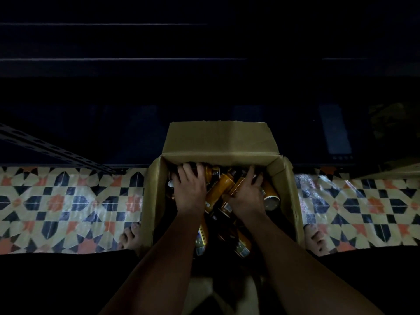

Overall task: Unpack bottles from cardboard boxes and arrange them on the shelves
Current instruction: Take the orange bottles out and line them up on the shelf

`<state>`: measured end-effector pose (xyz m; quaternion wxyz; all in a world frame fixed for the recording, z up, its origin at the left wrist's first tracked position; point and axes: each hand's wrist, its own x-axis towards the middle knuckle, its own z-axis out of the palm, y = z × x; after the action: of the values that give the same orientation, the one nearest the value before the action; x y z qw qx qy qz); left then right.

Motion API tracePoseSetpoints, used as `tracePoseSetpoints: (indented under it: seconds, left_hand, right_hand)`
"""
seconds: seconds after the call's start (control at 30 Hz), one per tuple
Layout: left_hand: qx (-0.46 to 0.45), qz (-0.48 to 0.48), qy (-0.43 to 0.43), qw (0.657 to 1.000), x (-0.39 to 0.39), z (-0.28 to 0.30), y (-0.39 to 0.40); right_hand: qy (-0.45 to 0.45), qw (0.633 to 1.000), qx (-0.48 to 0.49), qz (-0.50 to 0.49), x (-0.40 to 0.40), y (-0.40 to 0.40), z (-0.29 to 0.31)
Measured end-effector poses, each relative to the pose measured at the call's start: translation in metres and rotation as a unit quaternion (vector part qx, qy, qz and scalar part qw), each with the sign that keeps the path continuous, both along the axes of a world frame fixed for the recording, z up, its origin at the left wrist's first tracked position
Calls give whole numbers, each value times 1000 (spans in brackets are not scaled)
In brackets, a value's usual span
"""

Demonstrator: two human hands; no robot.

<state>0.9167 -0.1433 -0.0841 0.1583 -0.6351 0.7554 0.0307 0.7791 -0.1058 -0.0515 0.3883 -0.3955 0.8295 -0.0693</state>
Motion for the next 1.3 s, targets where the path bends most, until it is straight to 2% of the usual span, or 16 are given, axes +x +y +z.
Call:
tracePoseSetpoints:
  seconds: [0.13,0.23,0.33,0.43,0.5,0.57,0.67,0.77,0.87,1.1,1.3]
  left_hand:
    - [2,0,-34,999,-4,1,-3]
    - [5,-11,-20,1000,0,2,-3]
    - [8,-32,32,999,10,5,-2]
    - [39,-22,132,990,21,14,-6]
    - [73,5,230,970,28,23,-6]
    - [102,36,336,936,34,35,0]
    - [121,70,436,889,35,56,15]
    - [120,121,525,834,32,83,32]
    - [103,112,575,804,29,112,42]
    - [27,50,647,761,23,195,47]
    - [-9,-35,688,724,28,275,47]
  right_hand:
    - [20,999,-4,-28,-1,-6,-6]
    - [24,998,-26,-53,-1,-5,-8]
    - [14,996,-56,-73,4,2,-8]
    - [-26,988,-106,-114,7,10,-4]
    - [-56,981,-113,-146,11,17,1]
    - [-77,976,-125,-161,16,23,9]
    - [-100,965,-163,-179,20,29,21]
    - [-107,958,-217,-157,17,32,39]
    - [-126,950,-256,-127,14,30,68]
    - [-147,913,-378,-43,7,33,169]
    - [-151,878,-453,7,12,41,257]
